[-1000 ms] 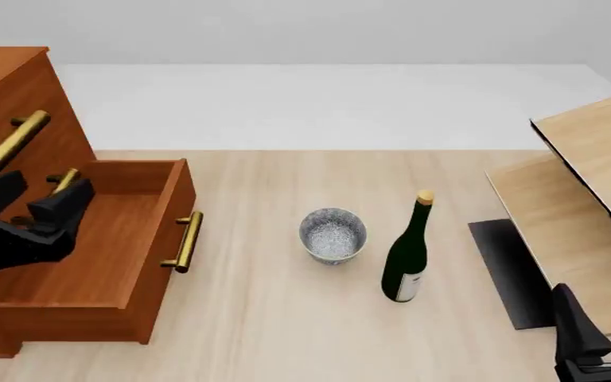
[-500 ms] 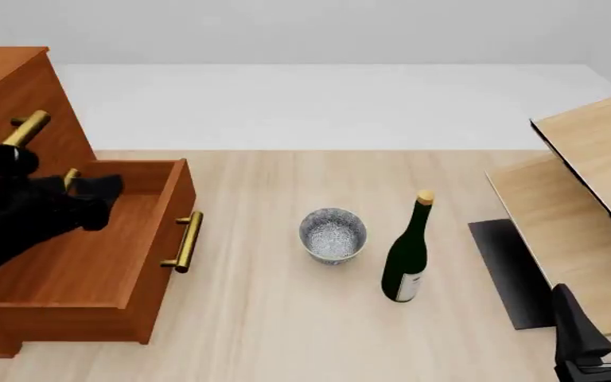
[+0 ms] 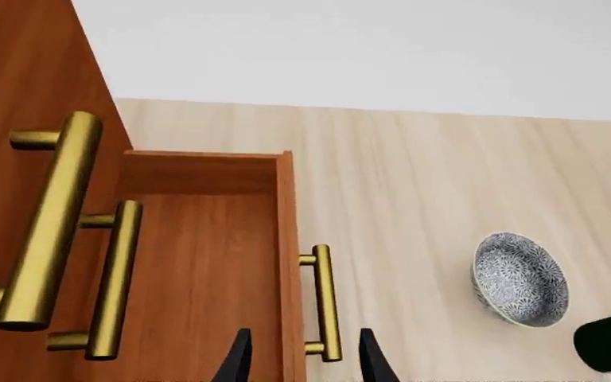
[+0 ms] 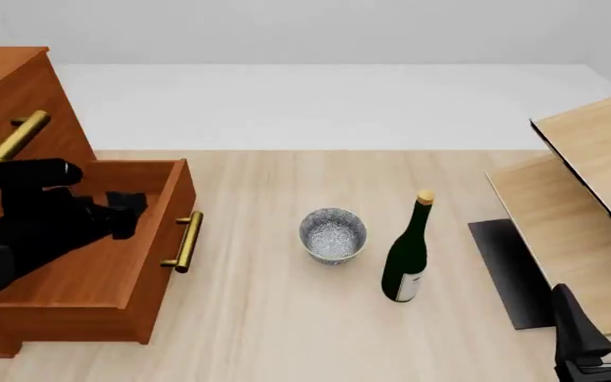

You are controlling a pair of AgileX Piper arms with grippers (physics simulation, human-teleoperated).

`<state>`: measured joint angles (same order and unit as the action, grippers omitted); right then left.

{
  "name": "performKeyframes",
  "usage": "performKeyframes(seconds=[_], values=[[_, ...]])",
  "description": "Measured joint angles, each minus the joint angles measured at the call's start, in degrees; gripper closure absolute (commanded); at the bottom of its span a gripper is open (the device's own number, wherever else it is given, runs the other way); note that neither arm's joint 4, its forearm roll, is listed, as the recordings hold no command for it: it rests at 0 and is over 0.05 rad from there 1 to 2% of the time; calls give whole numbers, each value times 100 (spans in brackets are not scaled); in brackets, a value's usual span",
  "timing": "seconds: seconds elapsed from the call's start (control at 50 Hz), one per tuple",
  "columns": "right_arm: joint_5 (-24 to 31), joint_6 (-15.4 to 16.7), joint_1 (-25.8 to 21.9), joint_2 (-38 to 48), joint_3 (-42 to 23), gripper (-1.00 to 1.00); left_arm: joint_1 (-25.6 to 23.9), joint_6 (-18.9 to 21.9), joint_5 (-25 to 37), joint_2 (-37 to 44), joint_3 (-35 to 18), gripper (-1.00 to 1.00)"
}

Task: Put the wine bottle in the bottom drawer of the cabinet.

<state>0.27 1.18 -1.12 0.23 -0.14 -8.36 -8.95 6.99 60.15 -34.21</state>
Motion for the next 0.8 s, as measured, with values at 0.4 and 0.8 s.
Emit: performKeyframes(seconds=[0.4,0.8], values=[[-1,-3,-4,5,-1,-100,-64,-59,-471,467,379,-100],[-6,19,-12,0,-1,-100,-139,-145,-974,771,714,-100]])
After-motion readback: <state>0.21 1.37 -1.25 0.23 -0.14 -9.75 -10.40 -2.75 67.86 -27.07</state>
